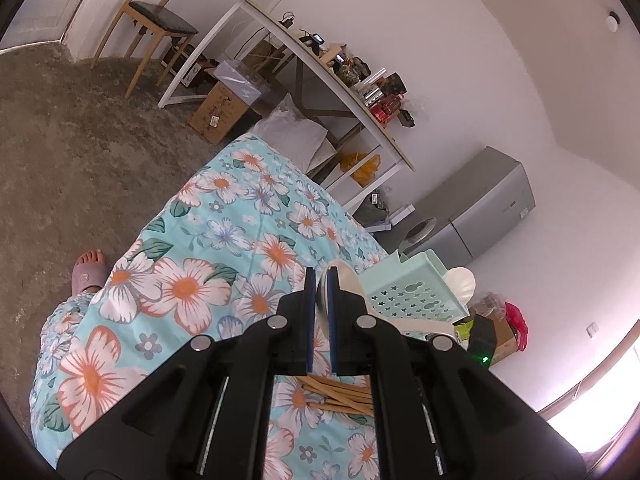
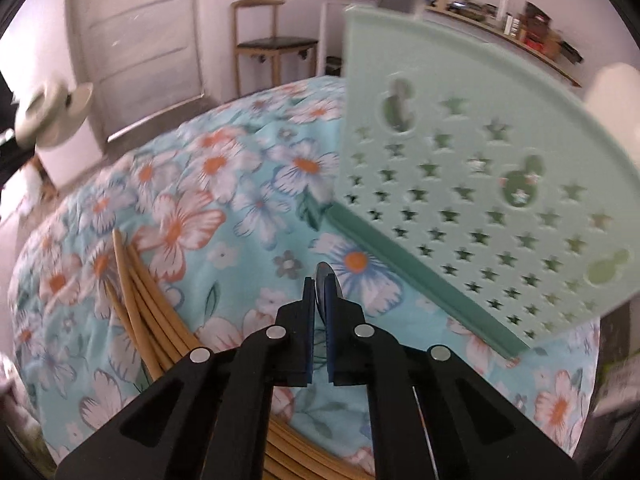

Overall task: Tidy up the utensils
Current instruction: 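Lift the chopsticks with the right tool while the left tool holds the white spoon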

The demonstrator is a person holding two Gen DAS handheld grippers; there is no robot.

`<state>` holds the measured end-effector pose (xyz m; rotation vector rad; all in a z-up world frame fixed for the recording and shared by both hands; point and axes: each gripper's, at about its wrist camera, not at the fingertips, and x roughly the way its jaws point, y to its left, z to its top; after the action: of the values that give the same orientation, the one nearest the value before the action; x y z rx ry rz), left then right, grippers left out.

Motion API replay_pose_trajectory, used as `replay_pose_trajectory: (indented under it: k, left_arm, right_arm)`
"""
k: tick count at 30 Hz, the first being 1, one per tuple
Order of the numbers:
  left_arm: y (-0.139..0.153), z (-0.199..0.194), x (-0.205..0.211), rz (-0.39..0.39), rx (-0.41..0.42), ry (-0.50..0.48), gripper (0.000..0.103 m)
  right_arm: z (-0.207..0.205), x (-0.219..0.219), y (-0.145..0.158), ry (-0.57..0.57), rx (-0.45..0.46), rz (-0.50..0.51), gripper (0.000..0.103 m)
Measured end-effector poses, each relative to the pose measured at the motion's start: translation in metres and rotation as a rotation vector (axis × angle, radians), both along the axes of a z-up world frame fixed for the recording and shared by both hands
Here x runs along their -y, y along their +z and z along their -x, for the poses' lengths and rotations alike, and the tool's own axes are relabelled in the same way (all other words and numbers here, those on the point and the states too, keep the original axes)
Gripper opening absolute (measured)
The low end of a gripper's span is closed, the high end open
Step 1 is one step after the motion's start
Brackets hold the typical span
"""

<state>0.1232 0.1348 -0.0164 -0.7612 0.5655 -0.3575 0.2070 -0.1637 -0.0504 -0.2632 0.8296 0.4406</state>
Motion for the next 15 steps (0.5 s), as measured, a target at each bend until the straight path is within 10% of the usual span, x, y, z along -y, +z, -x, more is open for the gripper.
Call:
replay_pose_trajectory:
  k: [15]
  left_arm:
    - [0.043, 0.005, 0.017, -0.028, 0.104, -0.019, 0.005]
  right_arm:
    - [0.043, 0.087, 0.082, -0.151, 0.119, -0.301, 0.002]
